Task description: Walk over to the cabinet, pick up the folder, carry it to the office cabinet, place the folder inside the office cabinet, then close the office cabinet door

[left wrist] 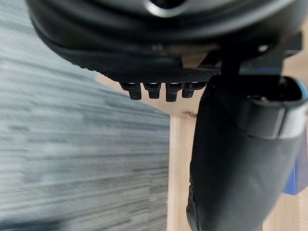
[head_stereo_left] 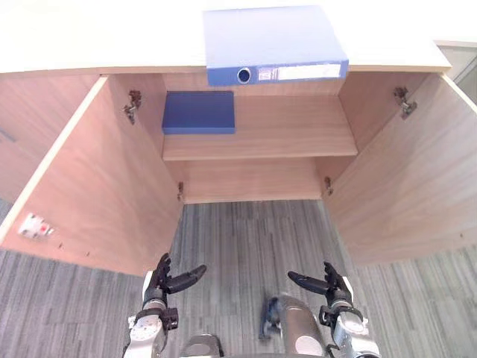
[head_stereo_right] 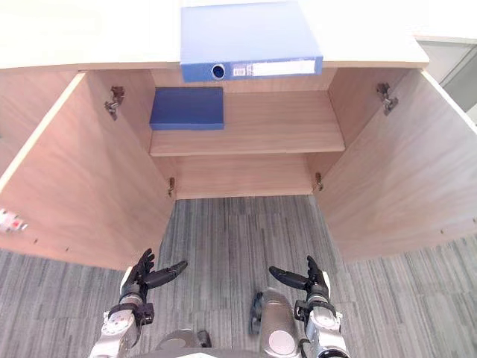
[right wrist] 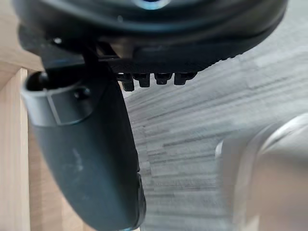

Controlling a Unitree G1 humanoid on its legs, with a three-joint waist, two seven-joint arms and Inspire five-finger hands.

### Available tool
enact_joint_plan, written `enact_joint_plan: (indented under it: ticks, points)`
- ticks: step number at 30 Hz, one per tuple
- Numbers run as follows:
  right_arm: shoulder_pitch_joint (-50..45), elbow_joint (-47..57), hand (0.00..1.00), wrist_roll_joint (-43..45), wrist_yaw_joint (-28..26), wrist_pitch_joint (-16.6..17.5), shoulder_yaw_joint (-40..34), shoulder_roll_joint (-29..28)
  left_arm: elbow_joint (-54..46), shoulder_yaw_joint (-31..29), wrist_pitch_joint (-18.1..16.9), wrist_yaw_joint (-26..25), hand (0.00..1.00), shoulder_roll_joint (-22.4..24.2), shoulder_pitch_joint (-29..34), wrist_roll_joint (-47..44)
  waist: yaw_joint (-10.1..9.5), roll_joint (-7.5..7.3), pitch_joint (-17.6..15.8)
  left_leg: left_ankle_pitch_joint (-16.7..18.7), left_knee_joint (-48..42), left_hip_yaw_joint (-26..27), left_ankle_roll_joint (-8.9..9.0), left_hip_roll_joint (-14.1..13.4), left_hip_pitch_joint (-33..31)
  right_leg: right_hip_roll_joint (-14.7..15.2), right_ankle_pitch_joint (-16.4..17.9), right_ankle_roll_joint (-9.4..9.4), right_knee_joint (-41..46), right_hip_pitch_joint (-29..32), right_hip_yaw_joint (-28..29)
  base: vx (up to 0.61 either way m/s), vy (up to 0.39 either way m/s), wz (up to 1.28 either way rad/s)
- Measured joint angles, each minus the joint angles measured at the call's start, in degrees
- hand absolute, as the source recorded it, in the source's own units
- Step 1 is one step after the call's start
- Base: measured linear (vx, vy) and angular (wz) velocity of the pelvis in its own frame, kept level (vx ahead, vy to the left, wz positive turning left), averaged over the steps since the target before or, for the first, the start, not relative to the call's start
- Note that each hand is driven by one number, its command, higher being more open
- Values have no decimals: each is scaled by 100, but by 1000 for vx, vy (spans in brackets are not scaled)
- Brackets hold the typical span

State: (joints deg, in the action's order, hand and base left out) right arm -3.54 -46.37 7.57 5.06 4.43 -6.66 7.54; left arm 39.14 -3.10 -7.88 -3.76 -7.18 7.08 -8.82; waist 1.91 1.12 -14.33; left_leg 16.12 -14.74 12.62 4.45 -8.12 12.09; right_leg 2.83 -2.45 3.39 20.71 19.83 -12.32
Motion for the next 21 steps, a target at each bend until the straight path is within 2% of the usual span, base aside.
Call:
enact_joint_plan:
  ticks: [1, 2, 3, 4, 5, 6, 7, 9, 10, 11, 12, 13, 15, 18, 21]
  points:
    - [25, 0, 100, 0, 1, -2, -10, 4, 11, -1, 2, 22, 100, 12, -2, 10, 25, -28, 36, -117, -216, -32, 107, -1, -128, 10, 187, -28, 7, -12, 25, 537, -200, -22]
    - [75, 26, 100, 1, -2, 2, -100, 23, -1, -3, -3, 34, 100, 104, -11, 50, 37, -21, 35, -388, -721, -137, 169, -26, -317, 4, 351, -3, 11, -101, 45, 583, -233, 5]
    - [11, 122, 100, 2, -1, -3, -160, 25, -10, -14, 0, 35, 100, 225, -15, 67, 52, -3, 18, -799, -1600, -246, 200, -135, -603, -23, 523, -9, -75, -417, 21, 475, -200, 9]
    - [-40, 180, 100, 4, 4, -9, -156, 19, -16, -18, 1, 34, 100, 285, -4, 79, 44, 9, 8, -915, -2223, -297, 225, -255, -789, -51, 568, 9, -197, -676, -10, 525, -194, 18]
    - [-220, 352, 100, 15, 22, -10, -155, -29, -123, -18, -4, 35, 100, 380, 55, 80, -34, 35, 1, -728, -3316, -301, 211, -544, -1151, -157, 616, 51, -442, -1142, -60, 356, -96, -2]
    - [-362, 536, 100, 16, 48, 19, -160, -96, -248, 18, -9, 35, 100, 412, 89, 80, -147, -5, 26, -487, -3809, -152, 176, -688, -1496, -207, 652, 84, -668, -1480, -31, 327, -75, -12]
    - [-368, 597, 100, 23, 49, 37, -192, -130, -296, 27, -9, 41, 100, 423, 87, 80, -185, -24, 48, -408, -3757, -80, 124, -702, -1661, -205, 652, 84, -769, -1590, -18, 287, -43, -21]
    - [-318, 664, 100, 30, 45, 88, -247, -151, -410, 30, -9, 41, 100, 459, 74, 77, -225, -27, 59, -258, -2860, 132, 28, -656, -1916, -185, 643, 61, -1000, -1840, 37, 235, 0, -16]
    - [-256, 593, 100, 33, 44, 91, -314, -163, -492, 29, -10, 35, 100, 460, 87, 76, -252, -8, 71, -276, -1956, 144, -3, -542, -1944, -174, 648, -5, -1074, -1946, 114, 227, 64, -27]
    - [-212, 506, 100, 43, 46, 89, -363, -156, -532, 29, -11, 32, 100, 460, 86, 74, -257, 25, 93, -449, -1191, 95, -19, -416, -1912, -173, 657, -68, -1111, -1981, 175, 220, 85, -29]
    - [-198, 450, 100, 44, 46, 86, -445, -135, -553, 35, -11, 32, 100, 479, 110, 71, -249, 121, 145, -1046, -455, 2, -83, -297, -1897, -203, 696, -154, -1113, -1981, 216, 289, 181, -19]
    - [-172, 236, 100, 60, 56, 62, -543, -137, -592, 43, -1, 10, 100, 440, 158, 68, -217, 104, 203, -1213, 0, -44, -21, -122, -1732, -123, 753, -306, -1124, -2014, 283, 238, 170, -3]
    - [-274, 200, 100, 92, 58, 58, -581, -136, -751, 51, 6, 6, 100, 420, 190, 72, -201, 52, 232, -1294, 286, -27, -60, 23, -1594, 19, 793, -384, -1167, -2056, 269, 174, 126, 10]
    - [-431, 113, 100, 141, 68, 54, -651, -133, -1676, 52, 3, -4, 100, 305, 510, 102, -205, 48, 250, -1450, 802, 1, -154, 303, -1333, 200, 829, -520, -1249, -2136, 260, 107, 74, 9]
    - [-442, 0, 100, 143, 65, 38, -651, -147, -2457, -44, -9, -58, 100, 167, 668, 286, -224, 50, 285, -1491, 1020, -9, -175, 373, -1165, 232, 817, -542, -1332, -2257, 247, 68, 32, 6]
